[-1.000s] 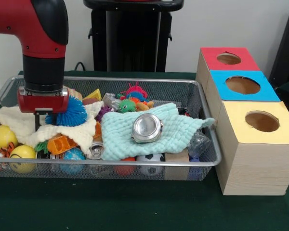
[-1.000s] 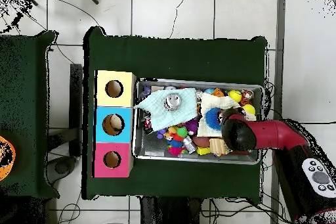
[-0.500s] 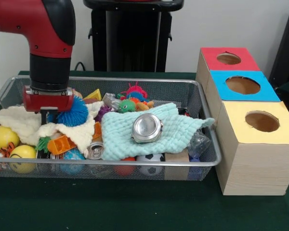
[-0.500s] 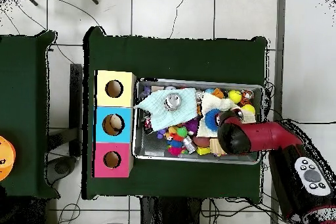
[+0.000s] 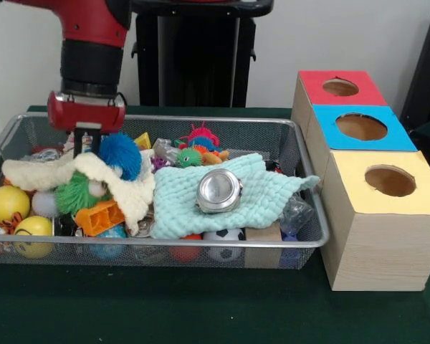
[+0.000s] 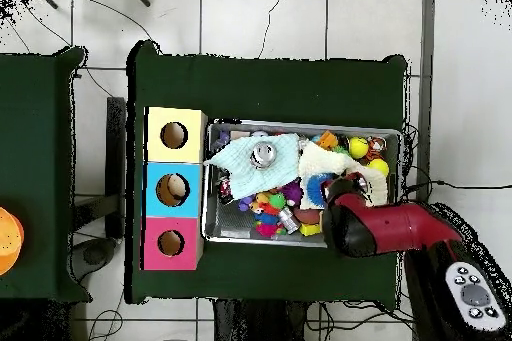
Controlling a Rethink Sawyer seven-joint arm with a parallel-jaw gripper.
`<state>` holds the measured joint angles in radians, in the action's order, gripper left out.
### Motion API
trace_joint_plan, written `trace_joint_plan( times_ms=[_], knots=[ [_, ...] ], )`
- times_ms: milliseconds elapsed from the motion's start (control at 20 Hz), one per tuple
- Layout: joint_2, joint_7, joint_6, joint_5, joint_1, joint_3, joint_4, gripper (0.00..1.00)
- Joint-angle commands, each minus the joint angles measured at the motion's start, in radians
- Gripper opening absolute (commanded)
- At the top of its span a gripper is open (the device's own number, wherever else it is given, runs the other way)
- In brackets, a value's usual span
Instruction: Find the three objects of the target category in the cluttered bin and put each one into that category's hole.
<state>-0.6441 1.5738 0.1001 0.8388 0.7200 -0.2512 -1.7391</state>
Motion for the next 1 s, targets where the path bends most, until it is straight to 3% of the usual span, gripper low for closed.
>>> trace_joint_plan(
  times_ms=[50, 200, 550, 1000],
  knots=[
    [-0.192, 0.024, 0.139, -0.166, 0.149, -0.245, -0.235, 0.00],
    [-0.256, 0.014, 0.191, -0.244, 0.182, -0.289, -0.289, 0.00],
    [-0.336, 0.018, 0.223, -0.330, 0.210, -0.331, -0.357, 0.00],
    [-0.378, 0.019, 0.227, -0.369, 0.220, -0.344, -0.396, 0.00]
  ],
)
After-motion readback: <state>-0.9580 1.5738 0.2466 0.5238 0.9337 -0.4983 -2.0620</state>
